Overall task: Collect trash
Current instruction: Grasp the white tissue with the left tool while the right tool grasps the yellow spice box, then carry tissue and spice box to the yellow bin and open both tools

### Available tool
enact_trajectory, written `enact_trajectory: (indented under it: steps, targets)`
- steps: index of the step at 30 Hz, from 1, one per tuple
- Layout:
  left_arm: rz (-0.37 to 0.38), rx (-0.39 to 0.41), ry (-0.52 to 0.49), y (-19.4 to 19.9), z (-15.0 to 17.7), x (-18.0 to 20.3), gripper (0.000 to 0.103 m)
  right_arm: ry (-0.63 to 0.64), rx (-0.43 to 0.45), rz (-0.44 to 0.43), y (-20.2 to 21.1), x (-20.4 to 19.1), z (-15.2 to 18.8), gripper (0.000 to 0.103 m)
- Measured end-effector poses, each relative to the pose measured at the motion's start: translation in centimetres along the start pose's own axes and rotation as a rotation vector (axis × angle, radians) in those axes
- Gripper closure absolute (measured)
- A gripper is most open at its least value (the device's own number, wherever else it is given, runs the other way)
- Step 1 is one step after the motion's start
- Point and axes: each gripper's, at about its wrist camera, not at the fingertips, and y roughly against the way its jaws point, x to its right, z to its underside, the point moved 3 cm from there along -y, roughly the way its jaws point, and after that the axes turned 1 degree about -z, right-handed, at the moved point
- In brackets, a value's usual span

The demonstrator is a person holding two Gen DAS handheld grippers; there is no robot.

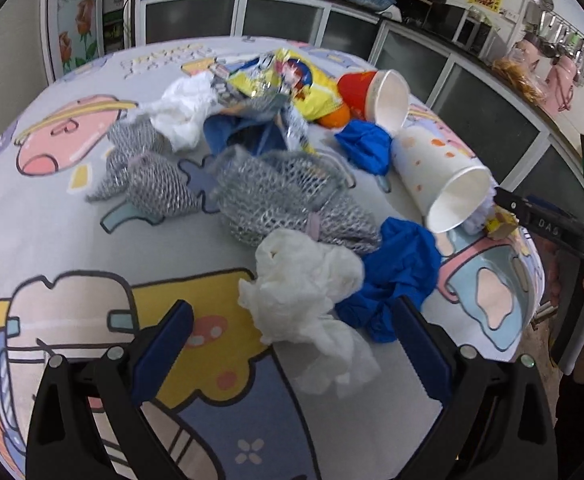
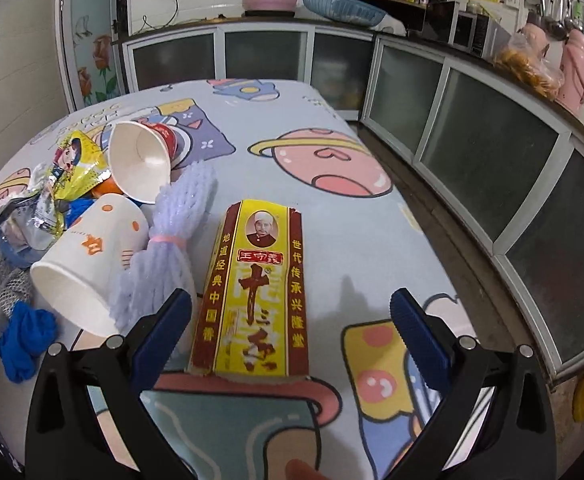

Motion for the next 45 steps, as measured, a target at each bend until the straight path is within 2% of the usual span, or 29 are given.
enact_trajectory:
  steps: [4,5,6,7,8,11,12,13,14,15,20,26,34,40,45]
  targets:
    - [0.022,0.004,0.031,-0.4,-0.1,-0.3,0.008,-0.020,-0.044,-0.025,-1.5,0.0,-0.1,0.008]
    - [0.031,0.010,0.048,-0.4,-0.2,-0.6,0.012,-0.029,-0.055,-0.034,-1.7,0.1,-0.2,0.009]
    - [0.036,0.010,0.061,-0.4,-0.3,-0.9,0.016,-0.042,-0.067,-0.044,-2.0,0.2,-0.2,0.010]
    - [0.040,0.010,0.070,-0.3,-0.4,-1.1,0.018,-0.051,-0.076,-0.048,-2.2,0.3,-0.2,0.018]
    - [0.041,0.008,0.072,-0.4,-0.3,-1.2,0.023,-0.056,-0.084,-0.050,-2.3,0.3,-0.2,0.025]
    - [0.027,0.012,0.052,-0.5,-0.4,-1.3,0.038,-0.044,-0.108,-0.048,-2.8,0.1,0.0,0.031]
    - [0.032,0.012,0.048,-0.6,-0.4,-1.4,0.046,-0.038,-0.114,-0.049,-3.0,-0.1,0.0,0.034]
    - [0.039,0.014,0.047,-0.7,-0.5,-1.4,0.054,-0.035,-0.120,-0.052,-3.1,-0.3,0.0,0.044]
    - [0.071,0.009,0.056,-0.7,-0.5,-1.3,0.071,-0.032,-0.127,-0.051,-3.1,-0.5,0.1,0.051]
    - [0.084,0.007,0.069,-0.7,-0.7,-1.3,0.072,-0.032,-0.131,-0.046,-3.1,-0.6,0.1,0.052]
    - [0.120,0.022,0.103,-0.1,-0.9,-1.7,0.076,-0.045,-0.126,-0.055,-2.4,-0.6,-0.1,0.059]
    - [0.160,0.073,0.100,2.4,-0.7,-2.1,0.076,-0.075,-0.072,-0.058,0.1,-0.1,-0.2,0.059]
    - [0.169,0.139,0.070,5.7,0.2,-2.1,0.076,-0.079,-0.027,-0.077,4.2,0.5,0.7,0.059]
    - [0.231,0.145,-0.030,6.7,1.6,1.7,0.076,-0.101,0.004,-0.088,8.9,2.4,3.7,0.059]
    - [0.329,0.116,-0.177,6.5,3.3,8.4,0.076,-0.131,0.041,-0.047,14.3,6.0,8.2,0.058]
